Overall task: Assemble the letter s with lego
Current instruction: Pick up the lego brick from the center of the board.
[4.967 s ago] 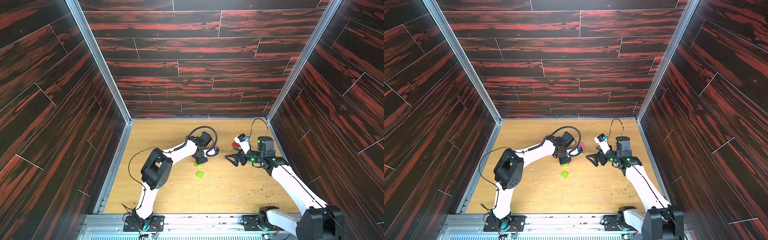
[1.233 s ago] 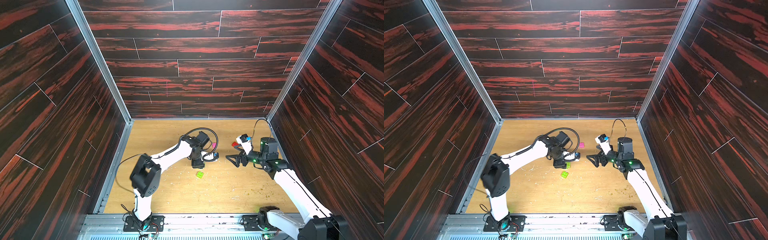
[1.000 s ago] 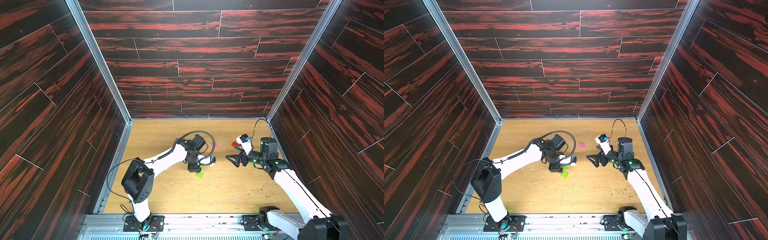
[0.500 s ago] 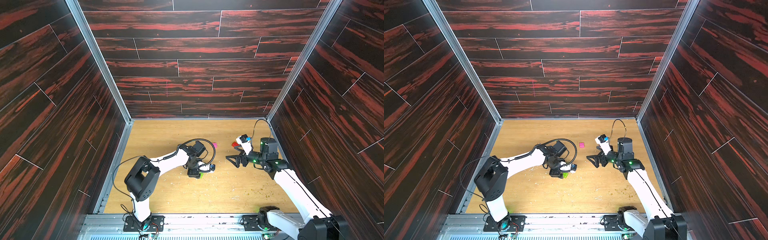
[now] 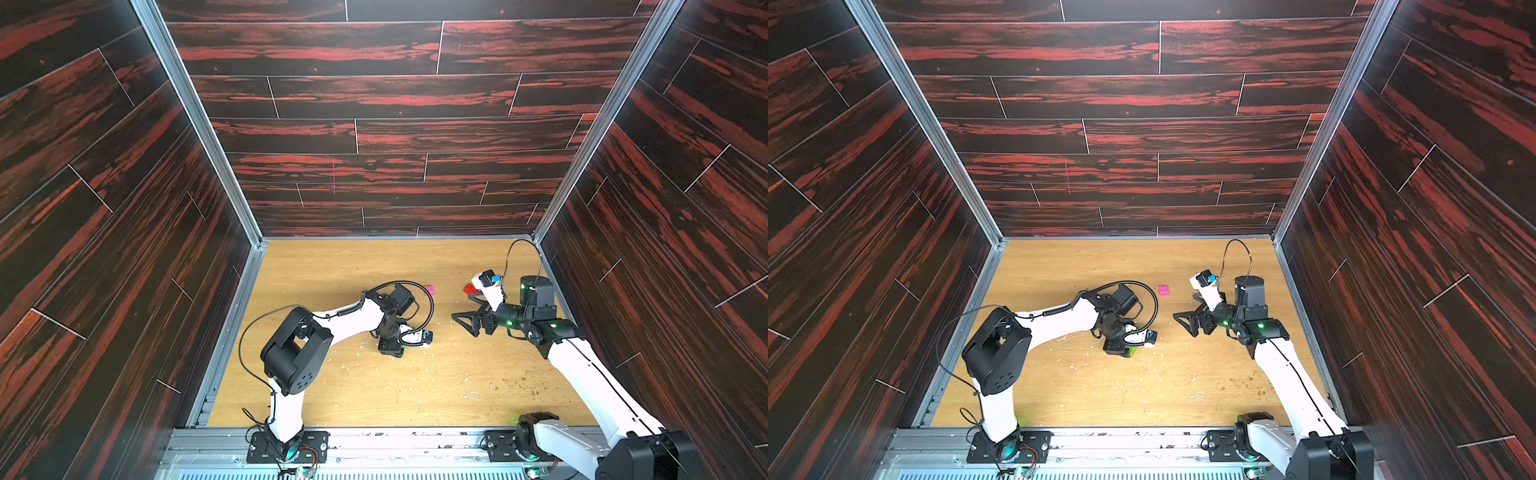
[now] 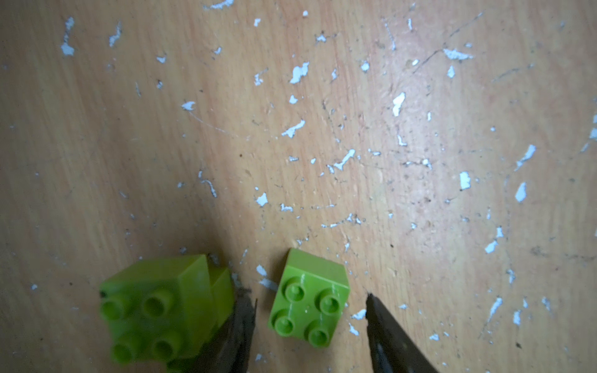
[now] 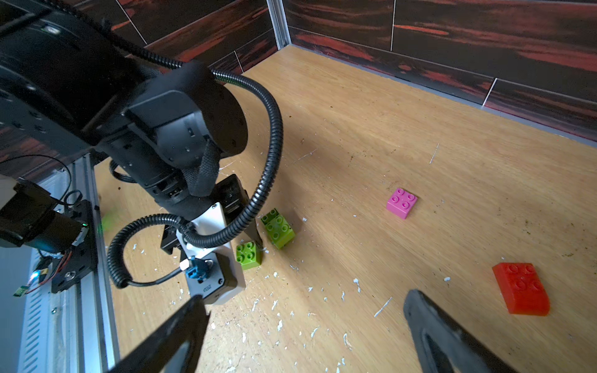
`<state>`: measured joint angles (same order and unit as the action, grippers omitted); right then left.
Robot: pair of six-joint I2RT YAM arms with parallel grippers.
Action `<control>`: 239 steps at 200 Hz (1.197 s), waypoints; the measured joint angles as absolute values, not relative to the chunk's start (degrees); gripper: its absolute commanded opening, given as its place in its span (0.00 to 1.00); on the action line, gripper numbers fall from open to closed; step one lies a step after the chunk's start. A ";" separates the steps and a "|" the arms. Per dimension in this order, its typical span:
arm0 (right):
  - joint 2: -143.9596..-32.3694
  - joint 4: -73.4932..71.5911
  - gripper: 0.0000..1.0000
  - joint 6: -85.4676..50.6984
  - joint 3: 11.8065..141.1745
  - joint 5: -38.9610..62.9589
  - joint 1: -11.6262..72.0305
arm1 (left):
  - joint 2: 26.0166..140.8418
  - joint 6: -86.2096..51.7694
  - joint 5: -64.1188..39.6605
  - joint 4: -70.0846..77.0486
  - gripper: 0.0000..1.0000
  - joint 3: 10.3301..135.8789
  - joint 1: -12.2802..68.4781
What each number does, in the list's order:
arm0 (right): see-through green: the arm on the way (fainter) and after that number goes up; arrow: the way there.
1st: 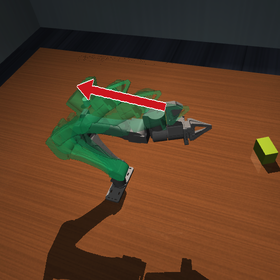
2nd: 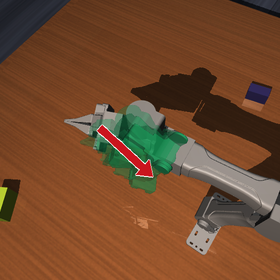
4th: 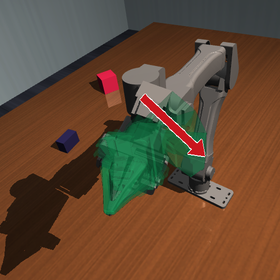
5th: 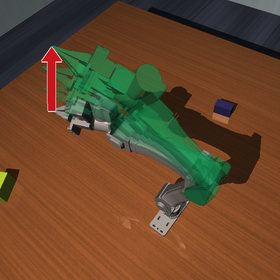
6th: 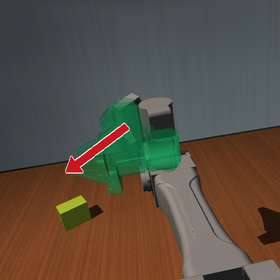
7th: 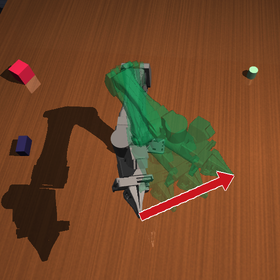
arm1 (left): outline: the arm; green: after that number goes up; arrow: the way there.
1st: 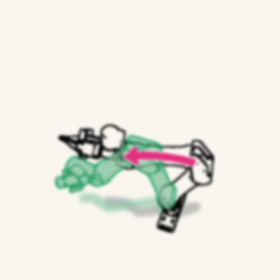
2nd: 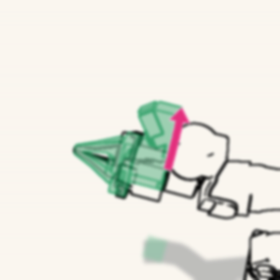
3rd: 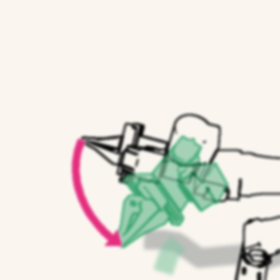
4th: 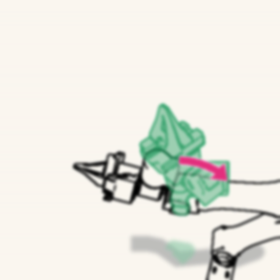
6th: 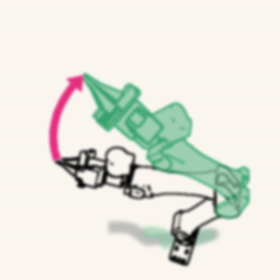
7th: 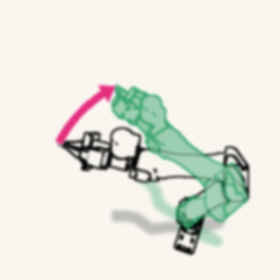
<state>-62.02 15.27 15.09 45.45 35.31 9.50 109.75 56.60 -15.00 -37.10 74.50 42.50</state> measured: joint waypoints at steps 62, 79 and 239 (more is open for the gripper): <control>-62.02 15.90 0.98 15.11 45.45 35.31 9.23 | 111.55 56.86 -15.00 -36.93 0.53 75.13 42.57; -62.04 15.92 0.98 15.11 45.45 35.31 9.23 | 112.18 57.04 -14.98 -36.99 0.52 75.13 42.68; -62.06 15.86 0.98 15.22 45.45 35.35 8.86 | 109.32 51.22 -12.91 -45.23 0.21 82.81 42.68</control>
<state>-62.06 15.86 15.22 45.45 35.35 8.86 109.32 51.22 -12.91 -45.23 82.81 42.68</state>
